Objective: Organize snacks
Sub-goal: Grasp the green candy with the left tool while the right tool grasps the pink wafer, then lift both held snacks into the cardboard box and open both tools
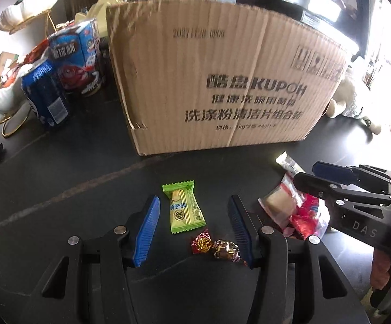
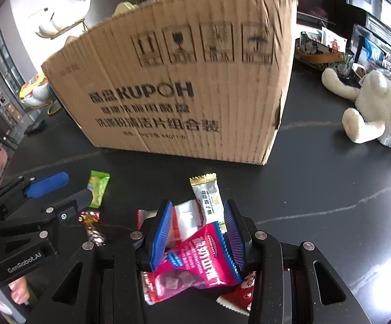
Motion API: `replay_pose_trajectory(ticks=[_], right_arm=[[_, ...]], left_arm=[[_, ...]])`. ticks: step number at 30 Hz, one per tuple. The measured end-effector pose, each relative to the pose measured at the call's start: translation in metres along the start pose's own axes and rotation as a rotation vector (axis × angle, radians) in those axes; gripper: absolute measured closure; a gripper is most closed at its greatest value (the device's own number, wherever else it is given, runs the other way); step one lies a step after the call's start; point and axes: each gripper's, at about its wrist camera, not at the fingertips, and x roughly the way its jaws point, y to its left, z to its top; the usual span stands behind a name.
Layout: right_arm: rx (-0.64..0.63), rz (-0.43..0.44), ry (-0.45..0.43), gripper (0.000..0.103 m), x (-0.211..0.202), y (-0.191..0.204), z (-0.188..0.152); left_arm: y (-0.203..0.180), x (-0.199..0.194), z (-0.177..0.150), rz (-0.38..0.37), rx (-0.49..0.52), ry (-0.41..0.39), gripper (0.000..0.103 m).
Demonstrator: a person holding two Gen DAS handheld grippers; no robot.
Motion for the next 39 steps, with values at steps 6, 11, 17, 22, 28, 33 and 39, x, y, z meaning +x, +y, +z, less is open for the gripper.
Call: replay_pose_trajectory(ticks=[6, 11, 17, 22, 28, 33, 39], right_arm=[[0.004, -0.014, 0.014, 0.062, 0.008, -0.006, 0.000], [0.017, -0.020, 0.024, 0.062, 0.014, -0.011, 0.000], [0.007, -0.025, 0.025, 0.067, 0.018, -0.012, 0.001], [0.005, -0.028, 0.020, 0.075, 0.019, -0.013, 0.003], [-0.005, -0.033, 0.014, 0.083, 0.023, -0.013, 0.003], [-0.012, -0.030, 0.001, 0.083, 0.020, -0.009, 0.003], [-0.043, -0.041, -0.046, 0.083, 0.005, 0.000, 0.004]], left_arm=[[0.000, 0.011, -0.002, 0.008, -0.003, 0.010, 0.052], [0.001, 0.020, -0.002, 0.000, -0.011, 0.020, 0.053], [0.003, 0.032, -0.003, 0.004, -0.020, 0.031, 0.059], [0.005, 0.039, -0.008, 0.006, -0.019, 0.027, 0.074], [0.009, 0.038, -0.007, -0.002, -0.023, 0.022, 0.077], [0.008, 0.032, -0.003, 0.005, -0.017, 0.004, 0.080], [0.007, 0.016, -0.002, 0.006, -0.009, -0.030, 0.080]])
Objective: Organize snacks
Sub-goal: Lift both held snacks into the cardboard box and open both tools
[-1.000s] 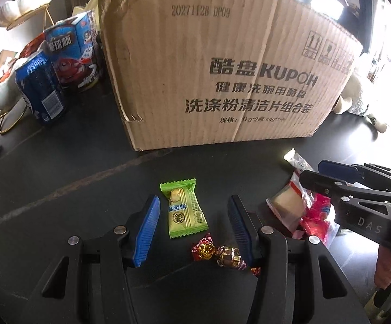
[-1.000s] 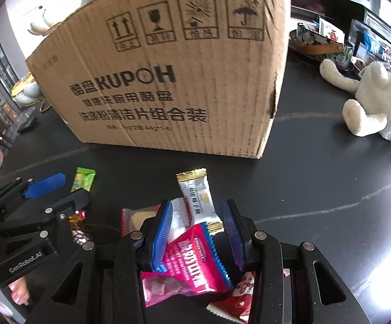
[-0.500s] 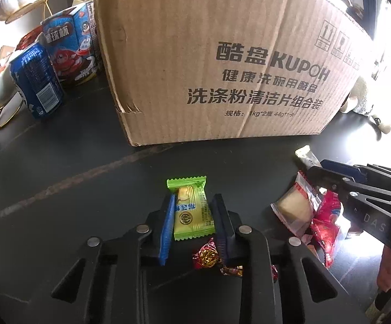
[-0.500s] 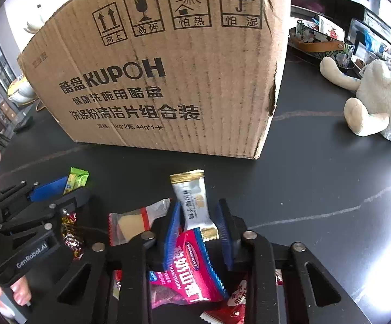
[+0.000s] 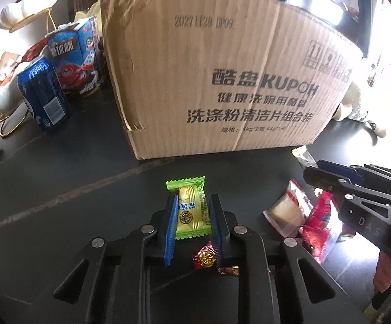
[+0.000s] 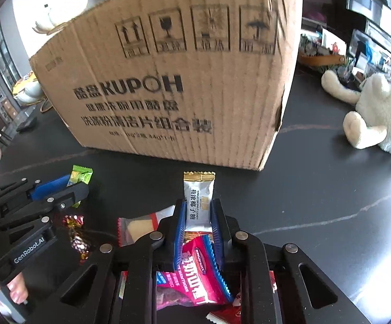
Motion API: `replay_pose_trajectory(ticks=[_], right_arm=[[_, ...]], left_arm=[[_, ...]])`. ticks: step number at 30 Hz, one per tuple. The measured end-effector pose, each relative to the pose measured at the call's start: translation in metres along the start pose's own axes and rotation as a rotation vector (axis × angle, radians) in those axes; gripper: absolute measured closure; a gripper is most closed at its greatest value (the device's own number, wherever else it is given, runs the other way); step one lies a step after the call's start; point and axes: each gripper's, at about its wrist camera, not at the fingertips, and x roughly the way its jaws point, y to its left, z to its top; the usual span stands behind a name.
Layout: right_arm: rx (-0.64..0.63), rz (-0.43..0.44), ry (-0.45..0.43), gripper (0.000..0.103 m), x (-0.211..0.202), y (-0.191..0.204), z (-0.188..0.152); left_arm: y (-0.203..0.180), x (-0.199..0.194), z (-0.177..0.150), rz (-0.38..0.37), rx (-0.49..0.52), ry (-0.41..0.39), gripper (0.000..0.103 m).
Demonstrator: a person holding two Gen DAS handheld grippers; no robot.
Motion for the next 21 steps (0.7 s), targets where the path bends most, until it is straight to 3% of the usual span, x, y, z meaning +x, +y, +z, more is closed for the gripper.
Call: replay_pose_trajectory(ticks=[21], right_arm=[[-0.026, 0.082, -0.139, 0.083, -0.065, 0.028, 0.006]], left_arm=[[-0.011, -0.076, 0.012, -0.011, 0.000, -0.129, 0.080]])
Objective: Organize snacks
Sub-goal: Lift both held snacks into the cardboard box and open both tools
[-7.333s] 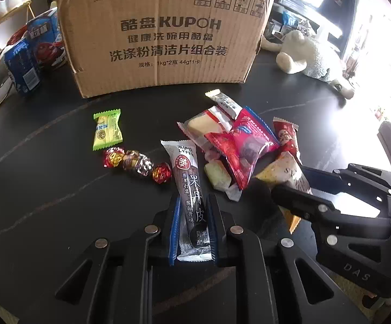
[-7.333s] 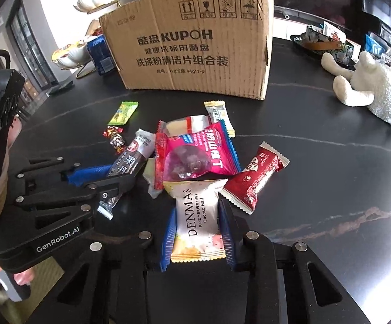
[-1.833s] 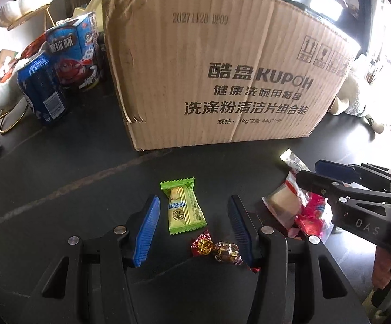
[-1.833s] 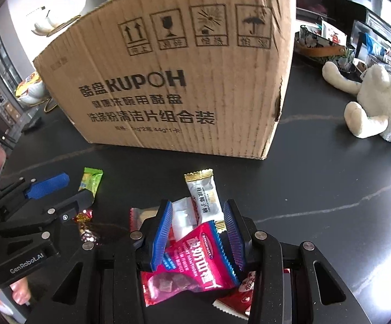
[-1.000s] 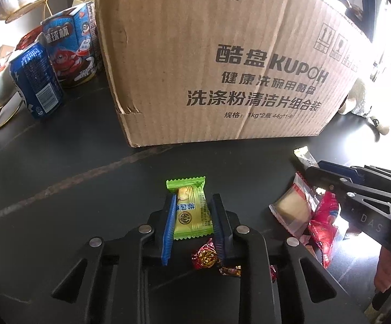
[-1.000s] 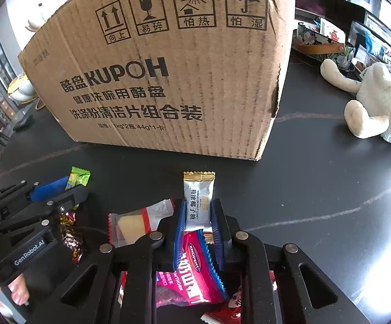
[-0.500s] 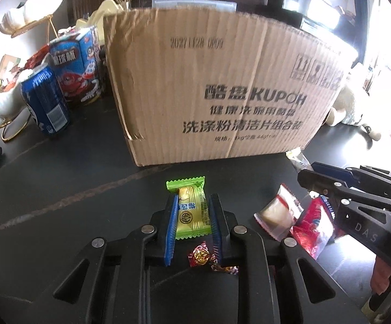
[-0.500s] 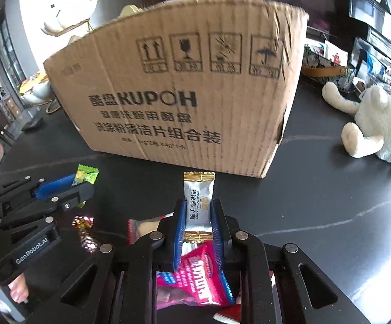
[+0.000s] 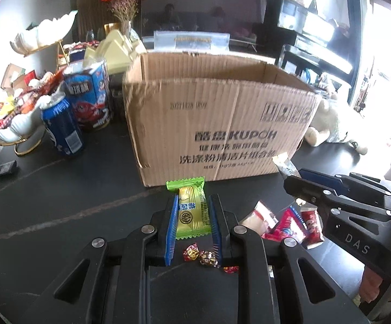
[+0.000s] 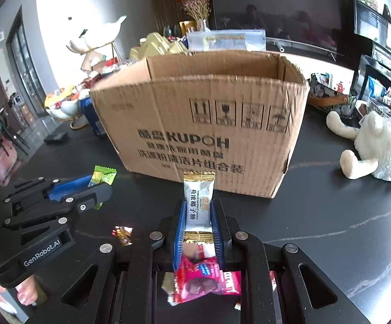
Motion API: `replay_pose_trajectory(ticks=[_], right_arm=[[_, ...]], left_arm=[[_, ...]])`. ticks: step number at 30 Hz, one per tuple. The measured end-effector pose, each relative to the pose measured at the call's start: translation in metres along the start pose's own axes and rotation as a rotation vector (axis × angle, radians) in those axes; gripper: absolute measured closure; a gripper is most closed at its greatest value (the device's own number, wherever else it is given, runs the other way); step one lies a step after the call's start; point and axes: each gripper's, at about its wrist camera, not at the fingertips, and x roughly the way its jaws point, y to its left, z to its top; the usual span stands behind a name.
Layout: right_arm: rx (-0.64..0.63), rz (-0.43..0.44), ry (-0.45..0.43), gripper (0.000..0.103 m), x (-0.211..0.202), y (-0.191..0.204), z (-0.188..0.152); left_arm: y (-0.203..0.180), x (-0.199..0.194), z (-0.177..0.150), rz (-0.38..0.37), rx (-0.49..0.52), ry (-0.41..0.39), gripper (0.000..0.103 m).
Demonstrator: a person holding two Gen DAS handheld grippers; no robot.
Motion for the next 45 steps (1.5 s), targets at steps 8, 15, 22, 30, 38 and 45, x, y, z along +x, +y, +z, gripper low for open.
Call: replay_pose_trajectory(ticks=[8, 15, 22, 30, 38, 45], right_arm=[[0.021, 0.018, -0.068, 0.083, -0.029, 0.002, 0.018], [0.020, 0.024, -0.120, 0.083, -0.055, 0.009, 0.040], [0.023, 0.015, -0.145, 0.083, -0.071, 0.015, 0.059], [0.020, -0.009, -0.141, 0.083, -0.076, 0.015, 0.083], [0.025, -0.033, -0.133, 0.083, -0.072, 0.009, 0.119], [0.008, -0.042, -0.110, 0.083, -0.062, 0.007, 0.139]], left_arm=[[-0.004, -0.034, 0.017, -0.010, 0.004, -0.055, 0.080], [-0.004, -0.059, 0.035, -0.020, 0.008, -0.102, 0.080], [-0.004, -0.077, 0.056, -0.028, 0.020, -0.129, 0.080], [-0.002, -0.085, 0.087, -0.043, 0.037, -0.113, 0.080], [0.001, -0.078, 0.125, -0.044, 0.041, -0.085, 0.080], [0.004, -0.051, 0.149, -0.049, 0.025, -0.036, 0.080]])
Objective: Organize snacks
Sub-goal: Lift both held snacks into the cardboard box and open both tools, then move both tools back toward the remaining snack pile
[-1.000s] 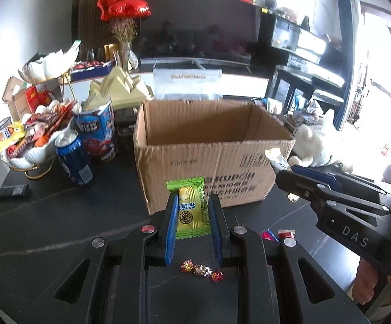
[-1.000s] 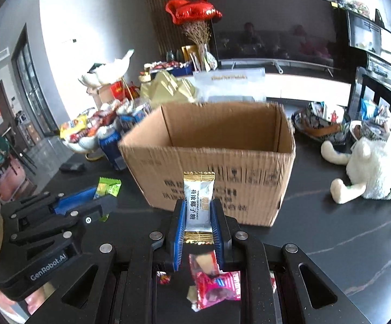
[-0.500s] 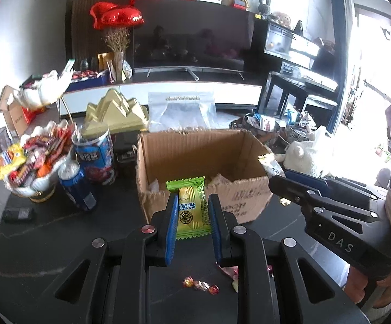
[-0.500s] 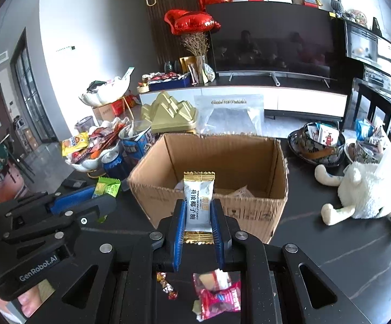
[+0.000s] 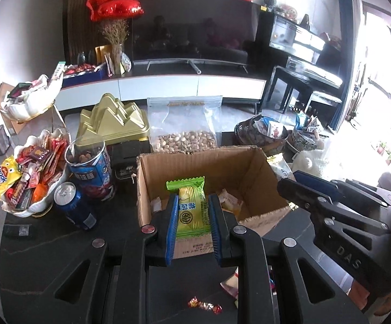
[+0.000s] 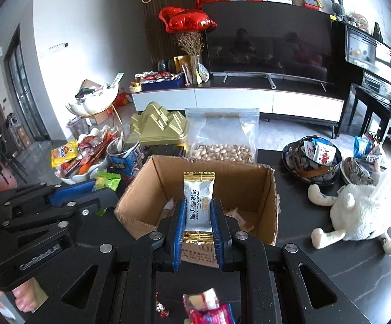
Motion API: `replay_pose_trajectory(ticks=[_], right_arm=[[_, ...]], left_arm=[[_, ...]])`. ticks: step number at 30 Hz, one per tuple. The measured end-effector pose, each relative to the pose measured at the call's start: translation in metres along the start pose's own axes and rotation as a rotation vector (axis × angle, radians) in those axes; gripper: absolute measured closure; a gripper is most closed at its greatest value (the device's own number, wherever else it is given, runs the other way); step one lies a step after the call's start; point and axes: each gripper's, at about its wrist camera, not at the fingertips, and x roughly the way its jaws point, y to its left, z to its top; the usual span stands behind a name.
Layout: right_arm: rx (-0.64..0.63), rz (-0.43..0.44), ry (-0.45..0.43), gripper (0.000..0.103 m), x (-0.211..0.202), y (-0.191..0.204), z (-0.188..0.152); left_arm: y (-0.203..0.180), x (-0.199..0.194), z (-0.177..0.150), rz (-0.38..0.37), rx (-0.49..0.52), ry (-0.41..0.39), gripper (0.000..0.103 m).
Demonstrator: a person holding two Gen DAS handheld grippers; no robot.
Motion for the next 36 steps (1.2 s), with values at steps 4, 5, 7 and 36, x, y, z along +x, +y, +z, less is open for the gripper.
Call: replay_pose_trajectory(ticks=[4, 5, 7, 36], right_arm=[[-0.002, -0.001, 0.010, 0.083, 0.009, -0.001, 0.004], [0.002, 0.000, 0.015, 0.083, 0.012, -0.002, 0.005], [0.002, -0.002, 0.026, 0.083, 0.020, -0.004, 0.007], [0.037, -0.043, -0.045, 0.066, -0.036, 0.003, -0.047]], left_arm=[[0.002, 0.019, 0.007, 0.001, 0.005, 0.020, 0.080], [0.002, 0.023, 0.008, 0.002, 0.007, 0.024, 0.080], [0.002, 0.030, 0.011, 0.003, 0.006, 0.031, 0.080], [-0.014, -0.044, -0.049, 0.048, 0.018, -0.103, 0.054]])
